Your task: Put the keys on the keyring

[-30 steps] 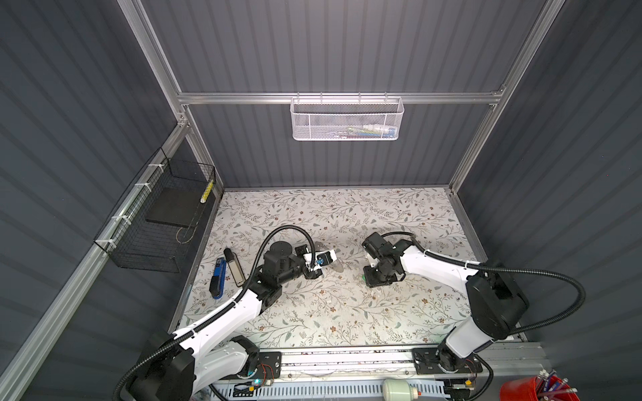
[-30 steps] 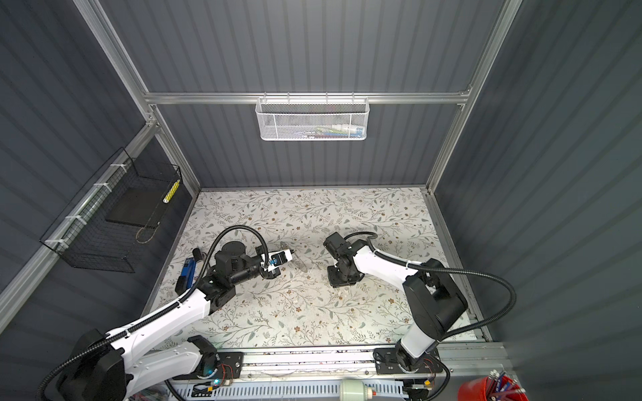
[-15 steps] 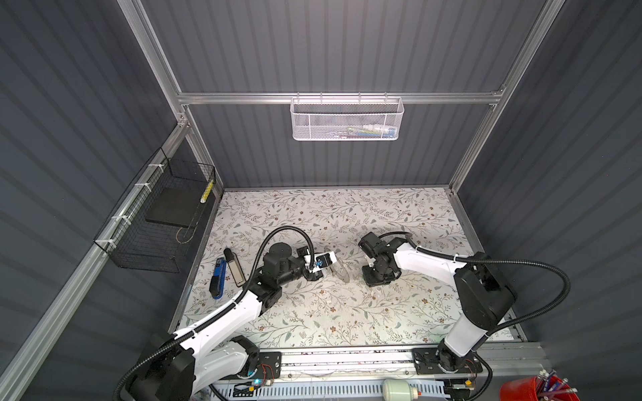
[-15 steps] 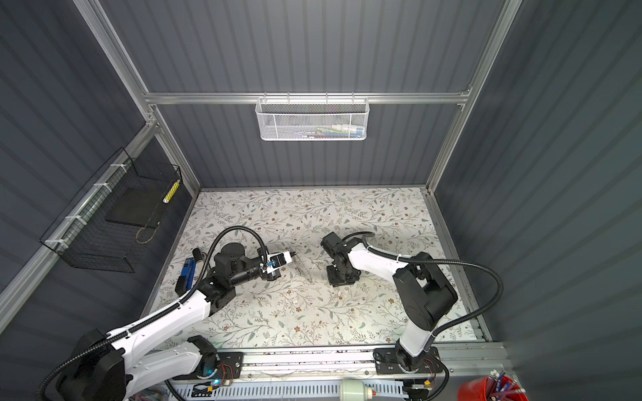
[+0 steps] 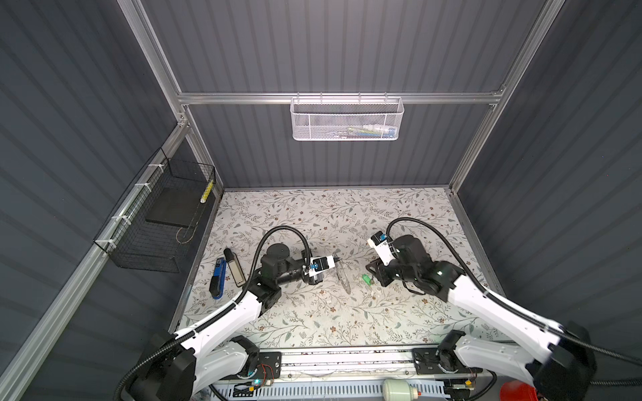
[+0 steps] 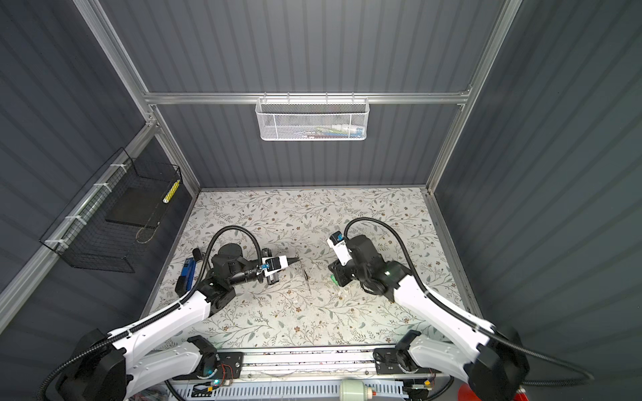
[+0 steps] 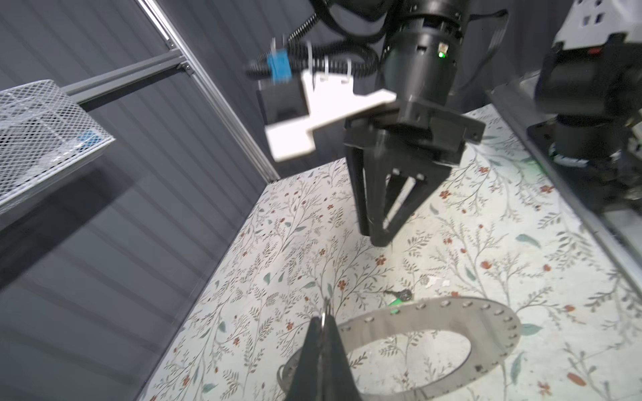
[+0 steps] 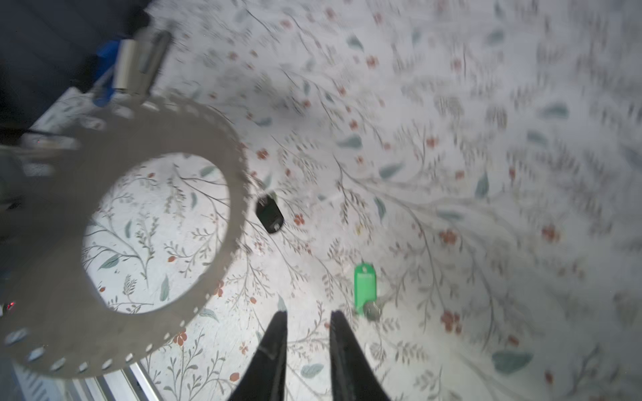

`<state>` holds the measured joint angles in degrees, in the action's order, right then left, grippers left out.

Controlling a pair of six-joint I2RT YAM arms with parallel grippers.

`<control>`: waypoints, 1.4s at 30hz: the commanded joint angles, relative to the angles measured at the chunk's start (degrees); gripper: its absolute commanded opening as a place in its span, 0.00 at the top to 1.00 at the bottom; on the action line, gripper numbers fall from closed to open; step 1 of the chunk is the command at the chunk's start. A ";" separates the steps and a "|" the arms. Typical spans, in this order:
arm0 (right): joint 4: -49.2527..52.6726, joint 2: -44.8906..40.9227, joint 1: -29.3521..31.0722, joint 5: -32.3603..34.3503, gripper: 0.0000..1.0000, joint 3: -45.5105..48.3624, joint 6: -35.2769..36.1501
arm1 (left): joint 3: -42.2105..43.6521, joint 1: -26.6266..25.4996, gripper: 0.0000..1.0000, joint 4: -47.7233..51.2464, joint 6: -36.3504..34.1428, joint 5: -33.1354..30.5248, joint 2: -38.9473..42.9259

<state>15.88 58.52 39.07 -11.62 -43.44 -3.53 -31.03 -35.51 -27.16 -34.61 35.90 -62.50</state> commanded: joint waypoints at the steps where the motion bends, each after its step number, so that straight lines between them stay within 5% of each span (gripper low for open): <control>1: -12.27 -3.37 0.22 -12.31 0.87 4.27 13.87 | -2.45 0.42 1.00 -2.99 4.72 8.15 0.17; 10: -10.10 1.71 1.13 -21.94 0.86 -2.50 19.13 | -5.81 0.36 1.00 -0.16 6.73 13.69 -0.97; 28: -8.68 3.86 2.96 -23.23 0.87 -6.04 23.08 | -6.85 0.35 1.00 0.81 6.74 15.78 -1.59; 36: -5.99 4.29 3.32 -22.88 0.97 -7.04 25.64 | -7.33 0.35 1.00 1.45 6.88 16.87 -1.53; 41: -1.89 4.06 3.30 -21.44 1.00 -8.53 28.54 | -9.73 0.35 0.99 10.00 1.58 16.55 -1.57; 42: -1.08 3.97 3.29 -20.99 1.00 -8.83 29.14 | -10.64 0.35 0.90 13.49 -0.57 16.12 -1.57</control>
<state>10.81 62.50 42.06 -32.91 -50.26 24.10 -38.04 -35.51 -20.03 -29.36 51.22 -64.23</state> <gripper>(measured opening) 0.045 0.078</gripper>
